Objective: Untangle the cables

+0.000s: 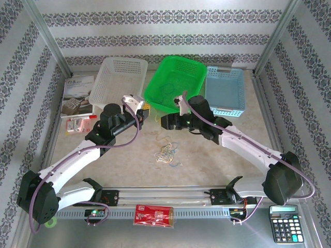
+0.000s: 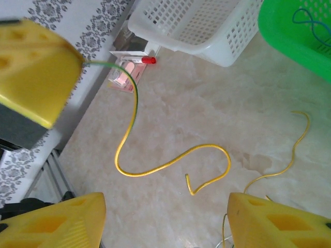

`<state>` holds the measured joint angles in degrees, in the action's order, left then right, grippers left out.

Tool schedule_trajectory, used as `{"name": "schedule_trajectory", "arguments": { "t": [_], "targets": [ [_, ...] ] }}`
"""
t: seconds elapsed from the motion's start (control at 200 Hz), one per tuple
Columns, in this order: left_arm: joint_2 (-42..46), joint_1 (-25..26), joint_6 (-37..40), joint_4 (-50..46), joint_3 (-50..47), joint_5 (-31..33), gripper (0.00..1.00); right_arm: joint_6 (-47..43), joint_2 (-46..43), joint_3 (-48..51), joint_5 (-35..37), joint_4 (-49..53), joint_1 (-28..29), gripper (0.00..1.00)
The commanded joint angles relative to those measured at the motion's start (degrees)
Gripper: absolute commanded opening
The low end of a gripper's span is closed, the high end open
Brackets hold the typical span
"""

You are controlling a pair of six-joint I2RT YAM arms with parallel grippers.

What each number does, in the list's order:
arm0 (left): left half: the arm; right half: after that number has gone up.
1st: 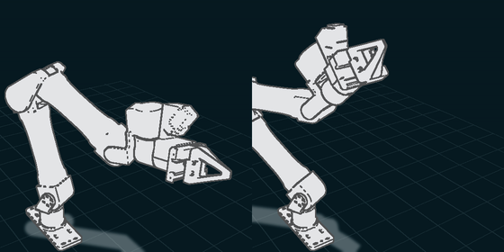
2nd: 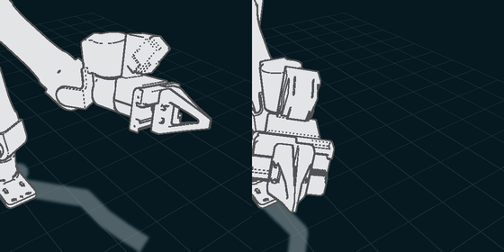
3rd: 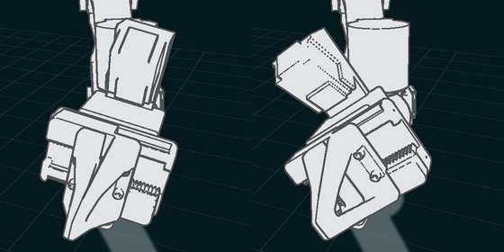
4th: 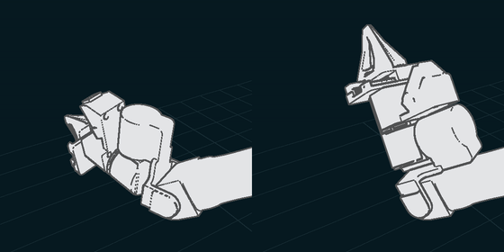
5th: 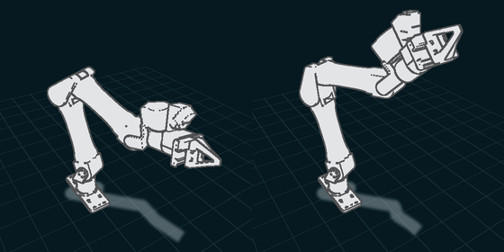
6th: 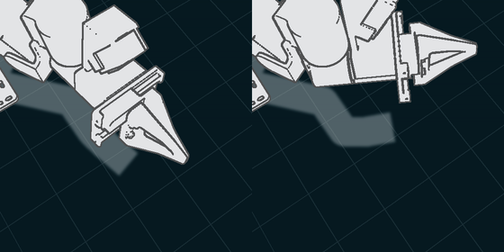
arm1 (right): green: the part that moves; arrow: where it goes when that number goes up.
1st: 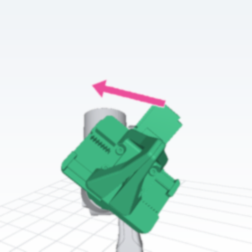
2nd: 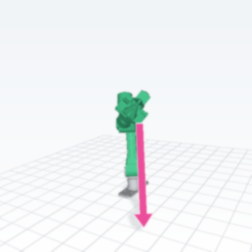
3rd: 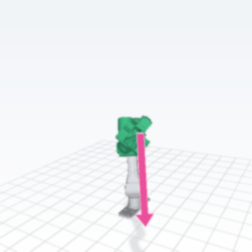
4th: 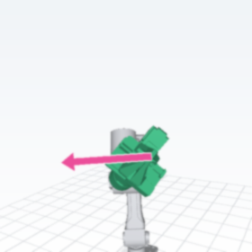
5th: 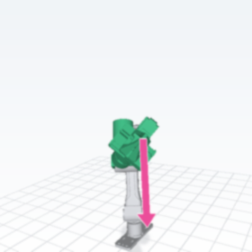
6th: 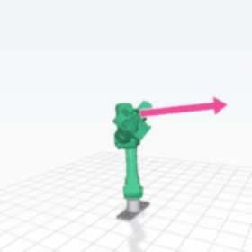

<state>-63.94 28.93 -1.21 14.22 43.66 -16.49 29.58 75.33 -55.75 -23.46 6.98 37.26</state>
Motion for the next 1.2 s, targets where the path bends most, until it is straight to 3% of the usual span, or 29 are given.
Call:
{"name": "schedule_trajectory", "arguments": {
  "t": [0.0,0.19,0.56,0.635,0.859,1.194],
  "targets": [
    [-0.4,0.7,-3.7,-1.1,3.4,1.1,0.00,-1.9,2.0,-1.1,7.7,-0.6,1.9,0.64],
    [-0.9,0.8,-5.0,-2.4,4.9,1.0,0.00,-3.2,4.3,-2.6,12.6,0.4,3.7,0.64],
    [-0.6,0.7,-5.6,-2.5,4.8,0.4,0.00,-4.6,7.8,-6.6,14.5,0.8,3.7,0.60],
    [-0.5,0.7,-5.8,-2.6,4.8,0.3,0.00,-4.9,8.8,-7.3,14.6,1.0,3.4,0.52],
    [-0.7,0.8,-6.5,-4.1,5.5,1.3,0.00,-4.3,6.7,-4.9,13.8,0.2,1.4,0.00],
    [-2.4,-0.9,-9.3,-4.2,6.9,6.4,0.00,-0.7,0.2,6.9,9.8,-3.8,-4.0,0.00]
  ]
}}
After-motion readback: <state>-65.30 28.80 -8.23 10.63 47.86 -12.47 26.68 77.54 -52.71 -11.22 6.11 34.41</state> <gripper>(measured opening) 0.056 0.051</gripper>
